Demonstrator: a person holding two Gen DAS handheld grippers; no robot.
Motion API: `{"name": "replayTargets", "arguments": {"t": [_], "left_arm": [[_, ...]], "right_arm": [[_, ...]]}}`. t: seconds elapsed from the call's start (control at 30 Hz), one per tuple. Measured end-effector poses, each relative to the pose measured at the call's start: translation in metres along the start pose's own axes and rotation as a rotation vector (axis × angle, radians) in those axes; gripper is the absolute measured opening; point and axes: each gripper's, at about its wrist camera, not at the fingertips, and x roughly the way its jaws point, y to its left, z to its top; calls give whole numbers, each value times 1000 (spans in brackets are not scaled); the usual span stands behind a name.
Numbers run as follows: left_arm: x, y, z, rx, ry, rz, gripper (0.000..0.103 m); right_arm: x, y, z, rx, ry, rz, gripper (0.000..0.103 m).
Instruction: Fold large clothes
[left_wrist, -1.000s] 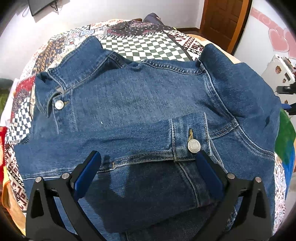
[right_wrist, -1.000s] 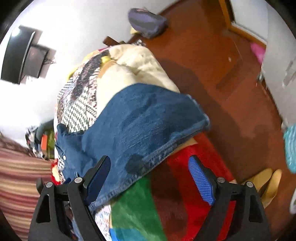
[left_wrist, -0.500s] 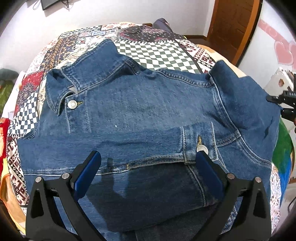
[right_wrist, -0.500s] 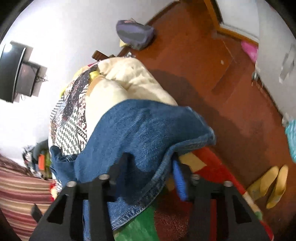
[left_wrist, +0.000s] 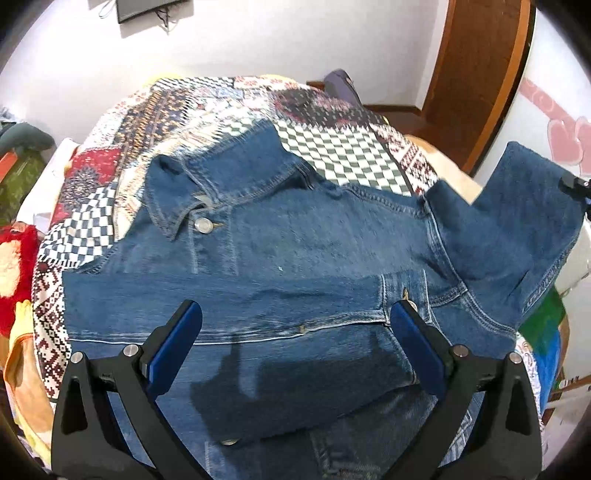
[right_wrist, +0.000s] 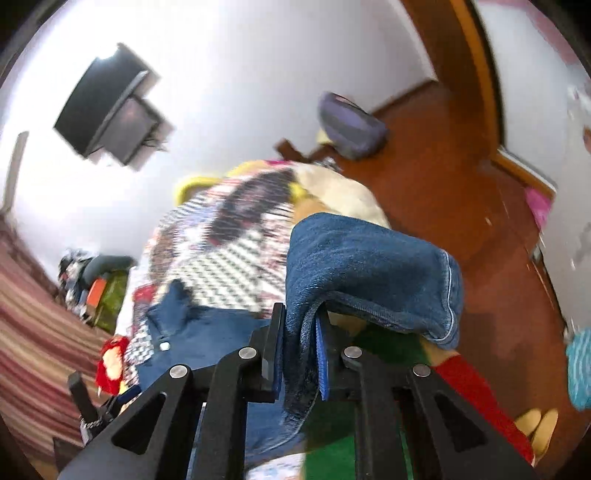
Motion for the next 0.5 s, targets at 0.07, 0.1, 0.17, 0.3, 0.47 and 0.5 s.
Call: {"name": "replayTargets", "arguments": {"t": [0.07, 0.1, 0.17, 0.3, 0.47, 0.5], "left_arm": [[-10, 6, 0, -13, -21, -6, 103], [-12, 8, 0, -16, -28, -6, 103], [-23, 16, -1, -27, -51, -12, 103], [-36, 28, -3, -39, -81, -15, 103], [-52, 48, -13, -58, -106, -8, 103], [-54, 51, -15, -62, -108, -6, 103]], "right_arm": [[-10, 26, 0, -47, -18, 30, 12], [-13, 38, -1, -66, -22, 46, 12], [-19, 68, -4, -102, -28, 91, 12], [-14, 115, -11, -153, -14, 157, 12], [18, 182, -38, -241, 58, 219, 12], [24, 192, -43, -246, 75, 233, 12]]}}
